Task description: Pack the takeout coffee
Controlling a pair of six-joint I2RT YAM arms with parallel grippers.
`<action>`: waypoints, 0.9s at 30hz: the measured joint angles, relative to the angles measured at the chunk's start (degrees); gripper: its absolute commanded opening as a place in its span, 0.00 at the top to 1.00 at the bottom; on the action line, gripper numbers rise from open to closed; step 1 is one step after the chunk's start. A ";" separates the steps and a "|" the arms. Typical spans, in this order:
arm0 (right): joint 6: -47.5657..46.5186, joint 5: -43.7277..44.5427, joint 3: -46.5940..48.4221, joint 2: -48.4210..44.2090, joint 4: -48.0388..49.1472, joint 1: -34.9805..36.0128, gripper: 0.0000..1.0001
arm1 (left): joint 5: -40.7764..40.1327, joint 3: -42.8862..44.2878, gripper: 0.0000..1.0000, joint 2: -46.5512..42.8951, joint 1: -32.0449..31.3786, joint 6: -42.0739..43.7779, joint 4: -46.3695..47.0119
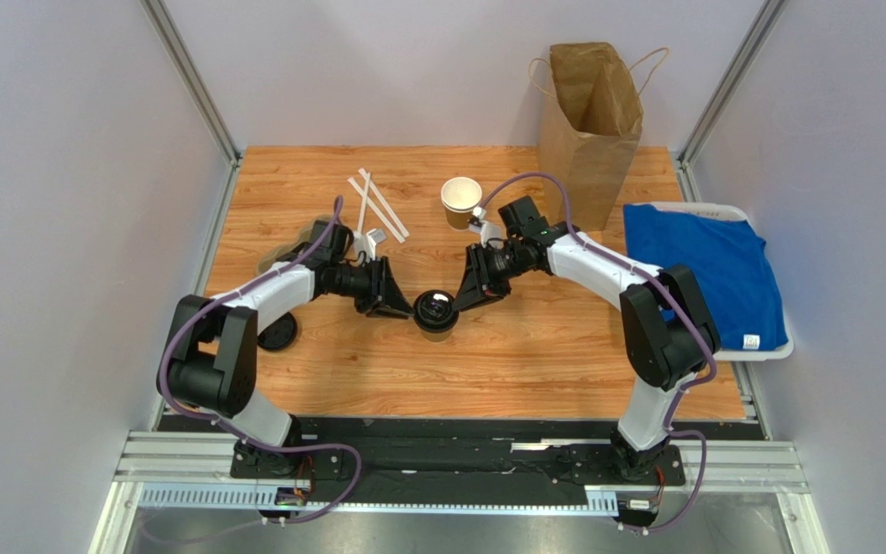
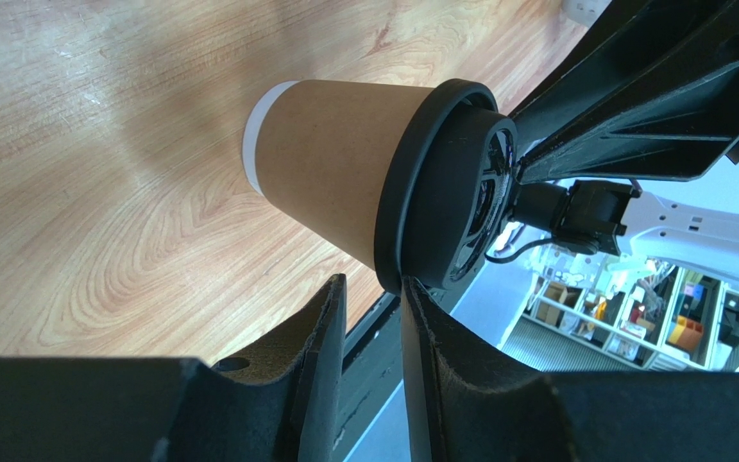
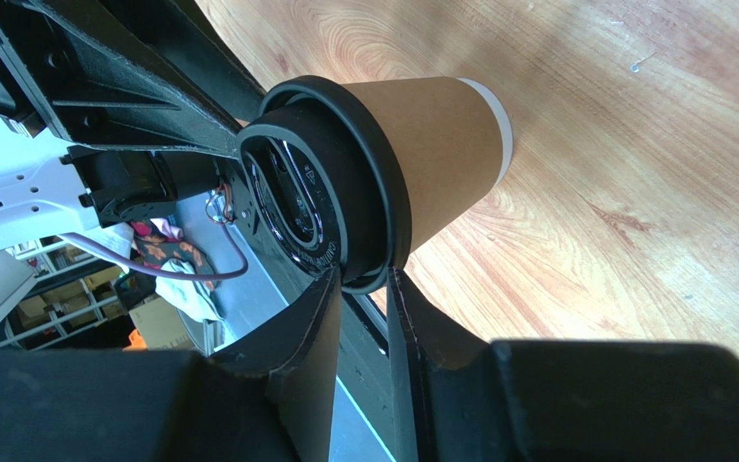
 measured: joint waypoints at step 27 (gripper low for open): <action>0.81 -1.33 0.02 0.74 1.29 -0.07 0.80 | 3.65 0.46 0.89 3.02 0.15 -0.92 3.74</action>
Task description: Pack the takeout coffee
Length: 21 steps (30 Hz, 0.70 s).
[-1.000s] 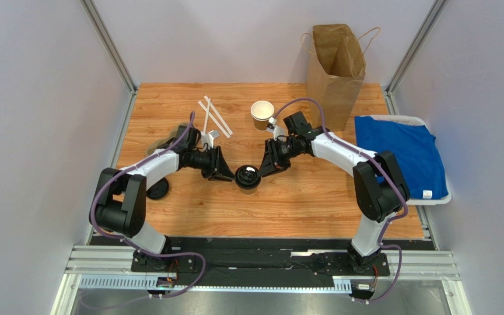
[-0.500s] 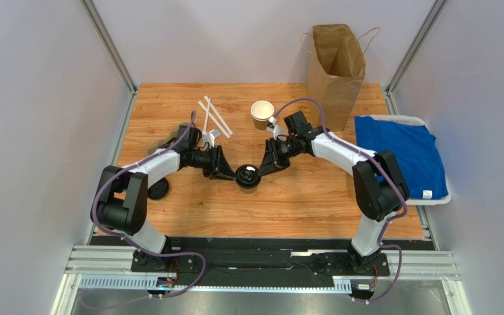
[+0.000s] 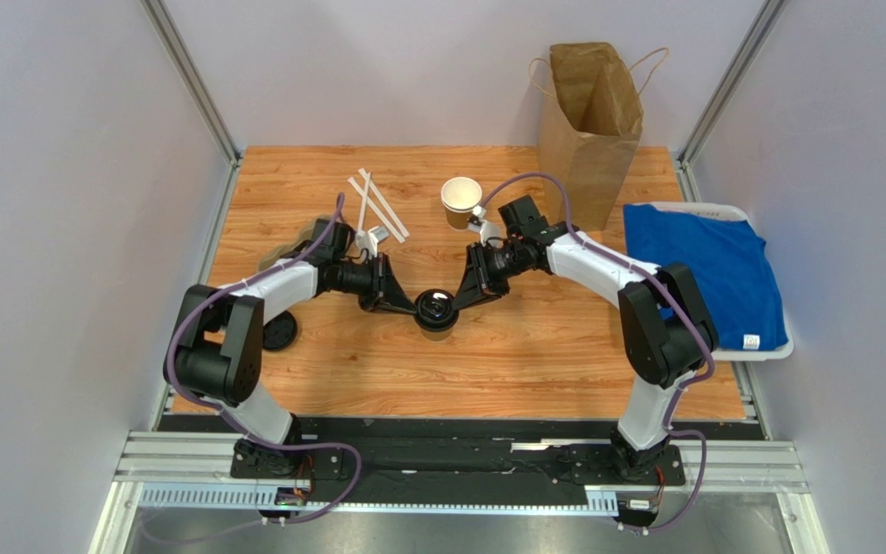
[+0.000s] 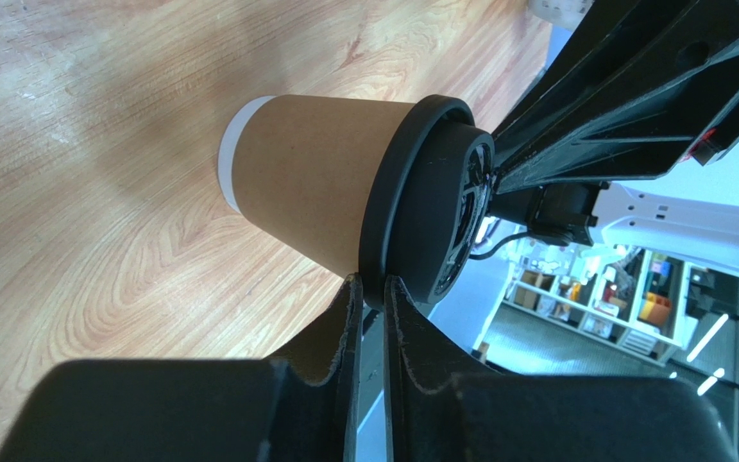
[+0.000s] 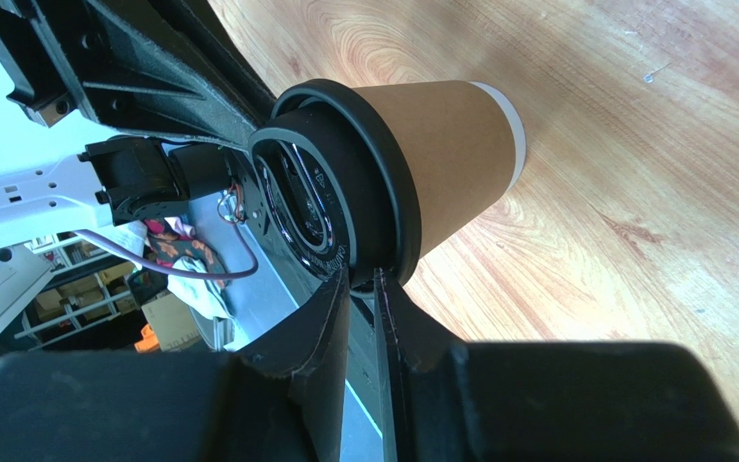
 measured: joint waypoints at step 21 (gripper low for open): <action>-0.55 -1.75 2.08 2.19 -2.38 -0.31 0.82 | 5.46 2.38 0.98 5.57 1.20 0.24 -1.31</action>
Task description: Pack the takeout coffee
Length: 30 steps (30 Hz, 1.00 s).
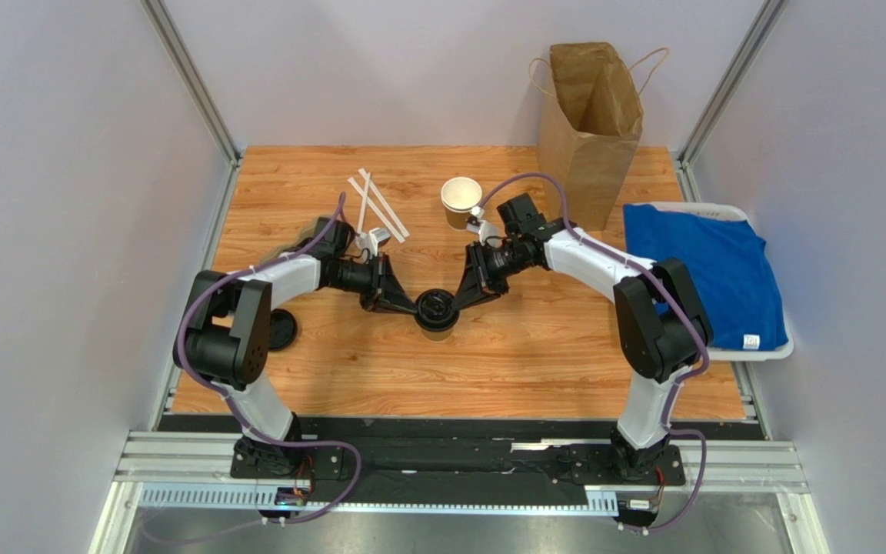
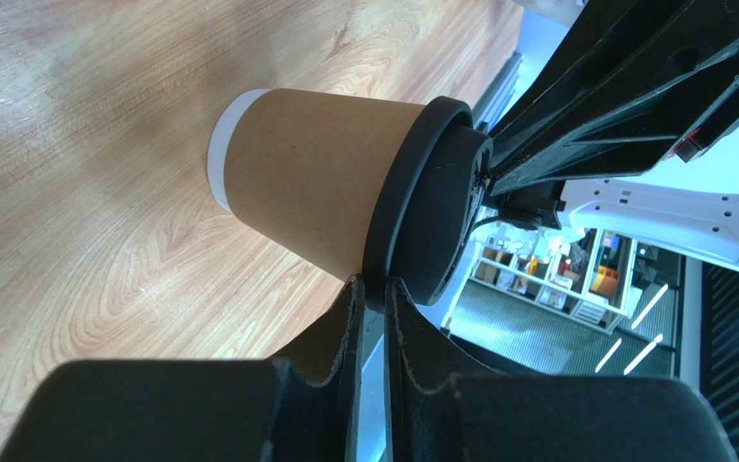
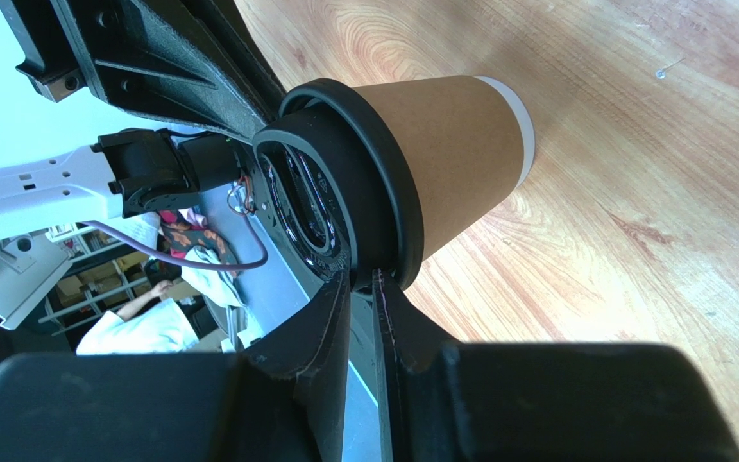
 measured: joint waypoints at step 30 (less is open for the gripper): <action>-2.93 2.51 2.58 -1.07 -3.10 0.37 0.68 | -8.20 0.83 0.65 -5.92 -1.31 2.14 -2.60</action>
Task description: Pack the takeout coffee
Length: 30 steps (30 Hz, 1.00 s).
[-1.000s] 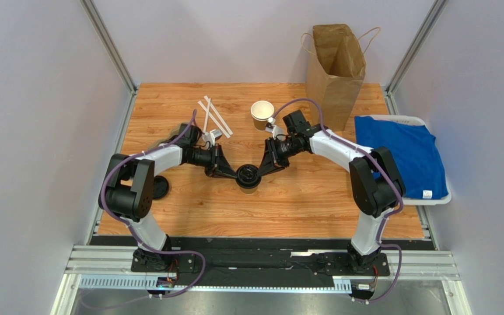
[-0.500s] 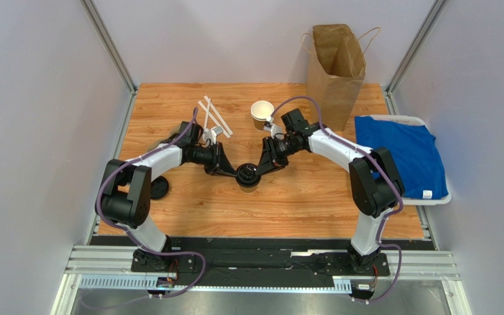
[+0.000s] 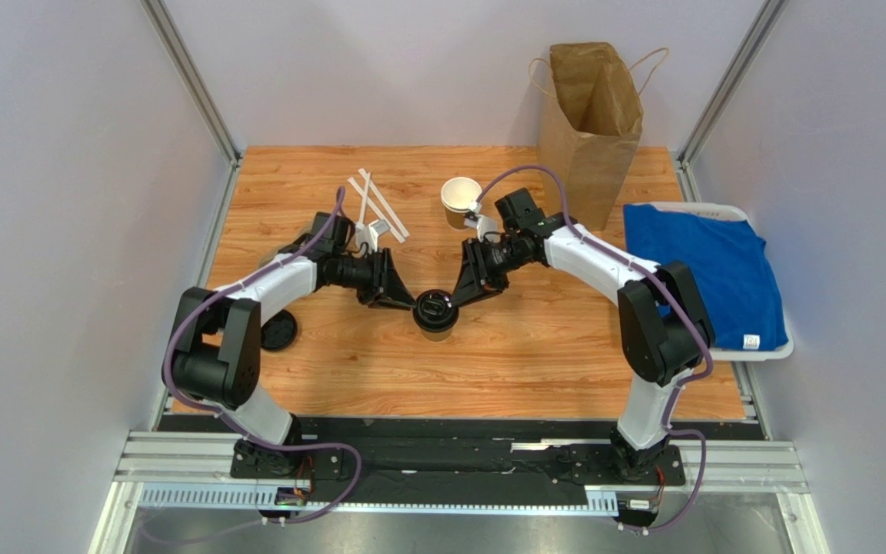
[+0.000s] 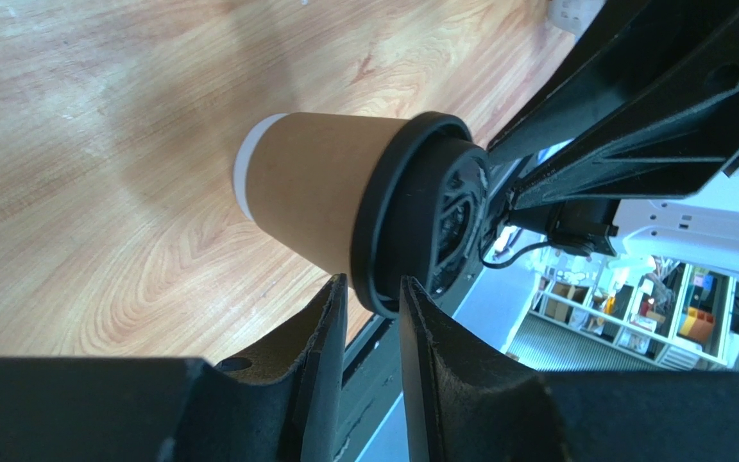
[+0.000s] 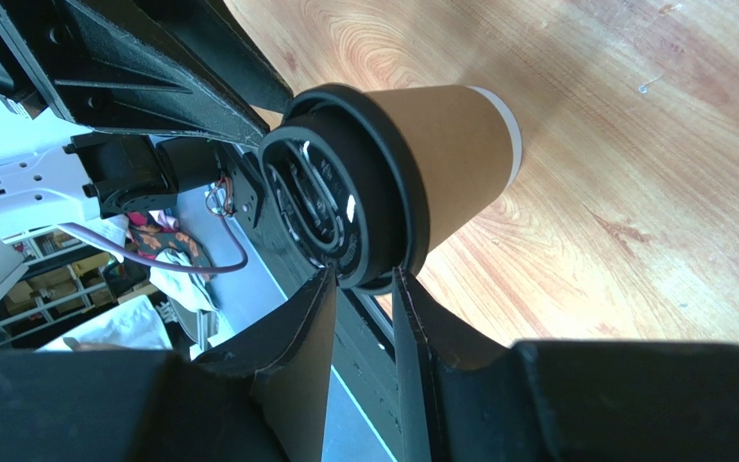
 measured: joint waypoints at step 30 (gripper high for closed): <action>5.33 -3.74 -2.36 0.76 6.49 3.48 0.84 | 5.57 -0.94 0.92 1.49 -5.55 -3.06 8.37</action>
